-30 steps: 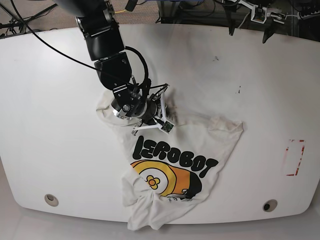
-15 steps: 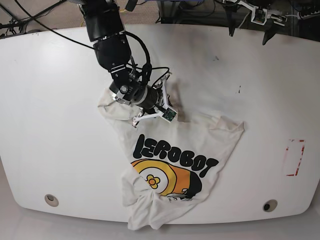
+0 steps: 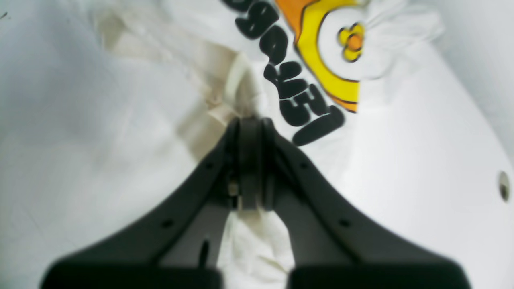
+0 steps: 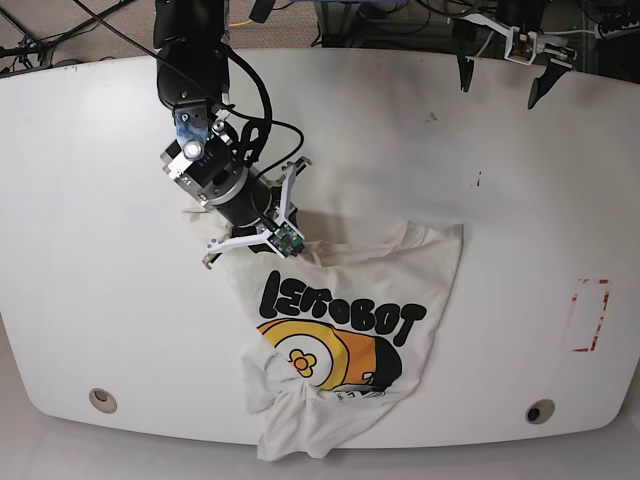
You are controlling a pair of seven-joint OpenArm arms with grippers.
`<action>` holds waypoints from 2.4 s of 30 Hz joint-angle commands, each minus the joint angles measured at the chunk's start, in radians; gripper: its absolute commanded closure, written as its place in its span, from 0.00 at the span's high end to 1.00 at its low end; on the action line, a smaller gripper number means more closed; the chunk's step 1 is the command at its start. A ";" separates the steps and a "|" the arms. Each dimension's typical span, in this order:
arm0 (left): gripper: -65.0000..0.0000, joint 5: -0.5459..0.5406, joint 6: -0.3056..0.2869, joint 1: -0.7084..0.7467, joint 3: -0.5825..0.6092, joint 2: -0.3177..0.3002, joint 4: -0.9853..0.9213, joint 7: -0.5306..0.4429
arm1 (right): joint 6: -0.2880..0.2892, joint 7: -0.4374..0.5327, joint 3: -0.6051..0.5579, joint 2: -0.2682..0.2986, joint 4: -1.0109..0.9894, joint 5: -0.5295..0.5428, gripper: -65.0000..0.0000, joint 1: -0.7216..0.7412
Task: Fold the T-shirt properly
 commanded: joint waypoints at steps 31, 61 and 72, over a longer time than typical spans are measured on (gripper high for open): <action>0.88 -0.011 0.005 -0.570 -0.187 0.005 0.064 0.467 | 0.025 0.002 0.377 0.076 0.066 0.007 0.00 0.276; 0.88 -0.008 -0.103 -1.420 -0.026 0.373 -0.729 0.851 | 0.025 -0.041 0.379 0.177 0.068 0.007 0.00 0.384; 0.87 -0.011 -0.101 -1.429 0.033 0.373 -0.990 0.621 | 0.025 -0.041 0.379 0.180 0.066 0.007 0.00 0.381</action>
